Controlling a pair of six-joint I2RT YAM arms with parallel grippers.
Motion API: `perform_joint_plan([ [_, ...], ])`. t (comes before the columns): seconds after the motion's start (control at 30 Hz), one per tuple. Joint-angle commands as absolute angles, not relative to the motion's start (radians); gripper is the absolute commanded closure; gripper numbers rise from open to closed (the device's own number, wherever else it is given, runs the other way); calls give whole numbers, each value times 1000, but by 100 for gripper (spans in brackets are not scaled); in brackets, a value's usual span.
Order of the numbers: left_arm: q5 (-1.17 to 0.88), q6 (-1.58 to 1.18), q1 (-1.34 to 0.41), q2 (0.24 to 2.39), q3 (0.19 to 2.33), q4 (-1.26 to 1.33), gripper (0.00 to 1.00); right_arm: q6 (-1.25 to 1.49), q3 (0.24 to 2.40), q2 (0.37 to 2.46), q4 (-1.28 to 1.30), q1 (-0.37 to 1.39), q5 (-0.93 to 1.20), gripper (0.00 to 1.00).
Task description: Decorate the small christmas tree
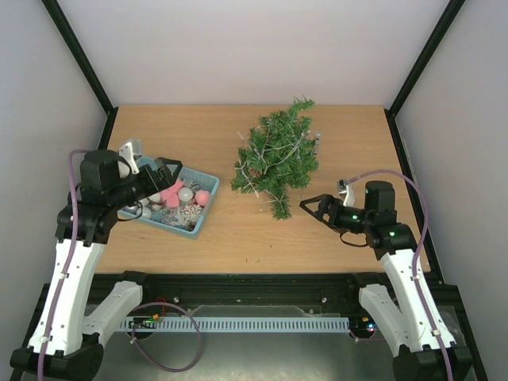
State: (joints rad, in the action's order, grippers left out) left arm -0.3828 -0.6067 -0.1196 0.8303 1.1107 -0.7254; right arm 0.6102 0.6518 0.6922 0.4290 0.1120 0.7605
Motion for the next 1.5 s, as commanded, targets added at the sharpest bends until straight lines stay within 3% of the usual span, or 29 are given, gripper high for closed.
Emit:
perform_joint_plan([
  [0.0,-465,-600,-120,805,1097,-726,1,619,671,683,514,117,814,1],
  [0.57,-579,-617,-121,787,999,-544,0,629,554,638,501,119,764,1],
  [1.47,-387,-585,-120,870,915,-564,1,763,358,620,324,118,813,1],
])
